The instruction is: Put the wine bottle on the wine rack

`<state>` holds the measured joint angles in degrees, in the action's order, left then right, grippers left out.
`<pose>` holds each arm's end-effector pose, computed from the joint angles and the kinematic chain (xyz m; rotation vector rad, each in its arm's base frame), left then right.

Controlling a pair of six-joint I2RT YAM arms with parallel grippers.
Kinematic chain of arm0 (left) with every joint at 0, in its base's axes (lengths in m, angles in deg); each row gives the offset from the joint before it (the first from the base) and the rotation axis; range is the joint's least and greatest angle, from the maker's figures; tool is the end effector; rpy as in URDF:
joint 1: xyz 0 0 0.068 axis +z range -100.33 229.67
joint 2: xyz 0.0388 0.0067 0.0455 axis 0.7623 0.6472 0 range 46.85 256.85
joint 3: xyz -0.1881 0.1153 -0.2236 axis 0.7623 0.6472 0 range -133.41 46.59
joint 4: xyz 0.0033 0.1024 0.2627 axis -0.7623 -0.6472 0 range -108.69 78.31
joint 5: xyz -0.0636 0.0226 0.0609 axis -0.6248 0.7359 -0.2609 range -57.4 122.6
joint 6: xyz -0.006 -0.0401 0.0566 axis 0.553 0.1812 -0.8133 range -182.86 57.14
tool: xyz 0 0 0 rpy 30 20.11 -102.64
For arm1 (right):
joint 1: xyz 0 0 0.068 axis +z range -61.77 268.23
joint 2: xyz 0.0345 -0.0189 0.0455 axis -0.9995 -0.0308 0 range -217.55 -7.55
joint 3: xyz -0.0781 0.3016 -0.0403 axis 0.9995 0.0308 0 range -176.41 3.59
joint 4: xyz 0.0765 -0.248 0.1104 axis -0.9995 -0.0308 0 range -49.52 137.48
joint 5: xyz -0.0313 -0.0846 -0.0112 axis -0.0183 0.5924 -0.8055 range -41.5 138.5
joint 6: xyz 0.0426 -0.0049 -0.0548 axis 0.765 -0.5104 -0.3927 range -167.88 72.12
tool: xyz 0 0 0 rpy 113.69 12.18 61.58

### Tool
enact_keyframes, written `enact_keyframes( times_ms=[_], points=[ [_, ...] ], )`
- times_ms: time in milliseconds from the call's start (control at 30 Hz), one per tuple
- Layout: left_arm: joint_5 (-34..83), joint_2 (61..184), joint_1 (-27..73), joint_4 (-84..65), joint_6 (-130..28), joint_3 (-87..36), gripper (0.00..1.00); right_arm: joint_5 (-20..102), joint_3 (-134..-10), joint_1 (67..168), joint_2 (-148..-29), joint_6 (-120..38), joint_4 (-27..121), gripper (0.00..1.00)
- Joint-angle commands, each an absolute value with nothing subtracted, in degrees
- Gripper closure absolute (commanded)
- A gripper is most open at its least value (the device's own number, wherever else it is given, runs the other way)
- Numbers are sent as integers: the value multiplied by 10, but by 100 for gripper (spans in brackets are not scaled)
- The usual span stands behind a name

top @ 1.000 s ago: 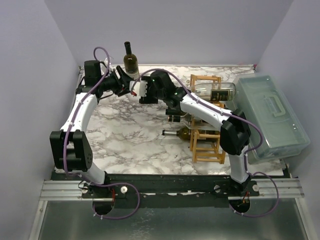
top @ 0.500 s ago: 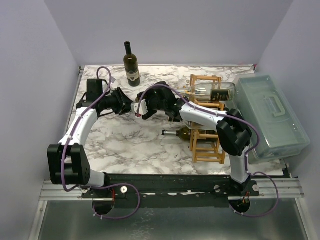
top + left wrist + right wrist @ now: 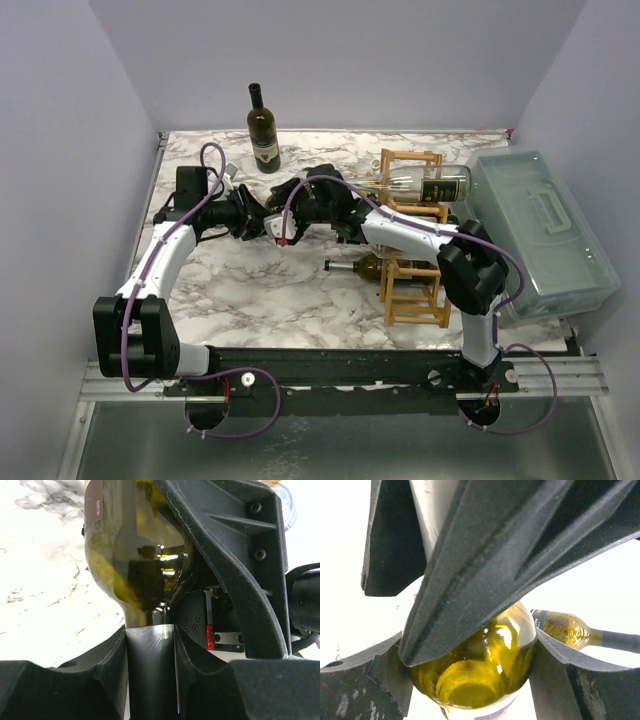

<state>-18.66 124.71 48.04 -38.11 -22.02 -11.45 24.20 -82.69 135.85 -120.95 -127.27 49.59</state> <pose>0.3012 -0.0527 0.3001 -0.3666 2.3960 -1.4106 0.3335 0.4001 0.2735 -1.8632 0.6303 0.0637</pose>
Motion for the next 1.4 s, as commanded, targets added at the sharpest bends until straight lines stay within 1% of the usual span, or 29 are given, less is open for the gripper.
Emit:
enact_keyframes(
  times_ms=[0, 33, 67, 133, 200, 233, 300, 333, 367, 400, 433, 600, 733, 967, 1067, 1133, 1233, 1300, 1367],
  points=[
    [-222, 1251, 467, -356, -238, -115, 59, 177, -812, 1388, -1146, -1273, 591, 100],
    [-227, 1252, 468, -357, -241, -116, 59, 173, -812, 1388, -1145, -1270, 591, 100],
    [-228, 1252, 467, -357, -243, -115, 64, 174, -815, 1390, -1147, -1271, 586, 100],
    [-216, 1244, 467, -355, -245, -110, 100, 185, -816, 1393, -1152, -1272, 586, 100],
    [-186, 1224, 466, -354, -248, -100, 100, 201, -815, 1396, -1162, -1259, 602, 98],
    [-170, 1211, 466, -352, -247, -94, 100, 214, -807, 1398, -1165, -1254, 617, 85],
    [-134, 1184, 464, -347, -244, -80, 100, 234, -792, 1400, -1168, -1249, 633, 47],
    [-120, 1172, 465, -346, -244, -73, 100, 246, -781, 1402, -1167, -1243, 649, 40],
    [-107, 1162, 465, -346, -244, -68, 100, 262, -769, 1404, -1166, -1242, 658, 31],
    [-98, 1154, 465, -346, -246, -62, 100, 281, -758, 1405, -1165, -1247, 661, 17],
    [-86, 1149, 465, -345, -249, -58, 100, 297, -747, 1407, -1161, -1244, 667, 1],
    [-36, 1134, 465, -319, -247, -35, 100, 323, -698, 1408, -1111, -1213, 650, 0],
    [-24, 1135, 465, -303, -232, -35, 100, 320, -684, 1410, -1084, -1199, 636, 0],
    [5, 1115, 466, -305, -222, -51, 100, 305, -763, 1413, -1104, -1113, 614, 0],
    [-3, 1119, 466, -304, -230, -43, 100, 323, -814, 1415, -1111, -1028, 613, 0],
    [-12, 1116, 466, -304, -243, -40, 100, 360, -845, 1415, -1111, -971, 612, 0],
    [-7, 1108, 465, -312, -277, -44, 100, 467, -888, 1415, -1110, -870, 595, 1],
    [0, 1108, 465, -327, -298, -56, 100, 562, -928, 1415, -1111, -779, 559, 0],
    [0, 1111, 465, -333, -310, -67, 100, 645, -978, 1415, -1118, -695, 483, 0]
  ],
)
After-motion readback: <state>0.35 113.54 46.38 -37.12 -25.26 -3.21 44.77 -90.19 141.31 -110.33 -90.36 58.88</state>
